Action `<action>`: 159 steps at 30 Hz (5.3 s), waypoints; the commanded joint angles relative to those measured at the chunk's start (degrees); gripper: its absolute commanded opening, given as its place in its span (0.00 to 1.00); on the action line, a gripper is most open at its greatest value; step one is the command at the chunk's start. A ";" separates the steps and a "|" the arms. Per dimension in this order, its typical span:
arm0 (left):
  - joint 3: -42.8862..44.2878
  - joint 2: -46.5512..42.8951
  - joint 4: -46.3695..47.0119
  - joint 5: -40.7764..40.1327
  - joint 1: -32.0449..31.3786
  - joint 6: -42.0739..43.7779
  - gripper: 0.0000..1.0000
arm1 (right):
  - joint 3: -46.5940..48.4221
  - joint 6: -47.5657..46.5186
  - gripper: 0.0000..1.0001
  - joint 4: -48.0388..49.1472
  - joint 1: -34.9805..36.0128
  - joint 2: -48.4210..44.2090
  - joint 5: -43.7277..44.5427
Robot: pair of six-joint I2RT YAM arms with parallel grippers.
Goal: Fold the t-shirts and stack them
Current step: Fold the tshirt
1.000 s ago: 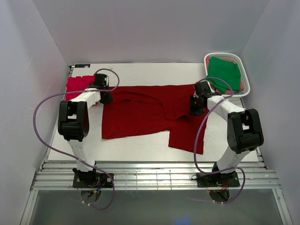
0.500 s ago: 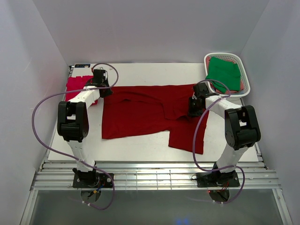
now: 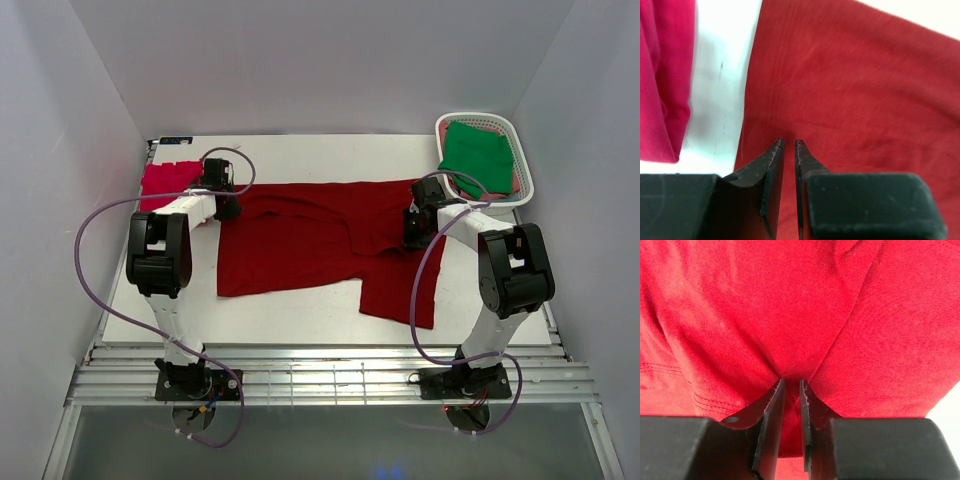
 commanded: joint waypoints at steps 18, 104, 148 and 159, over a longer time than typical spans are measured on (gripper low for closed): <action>0.33 0.45 -0.70 -3.85 0.03 0.38 0.33 | 0.71 0.14 0.25 -1.01 0.00 0.42 0.76; 1.81 -9.03 -2.64 2.21 0.39 -1.99 0.19 | -6.32 -1.09 0.16 -2.07 1.84 -8.46 -8.56; 8.94 6.78 4.48 15.75 -33.81 -19.22 0.45 | -11.33 -2.06 0.11 -0.83 4.75 -12.59 -4.07; 10.26 8.28 2.46 14.17 -34.43 -18.87 0.44 | -11.24 -2.15 0.11 -0.75 4.75 -12.33 -4.08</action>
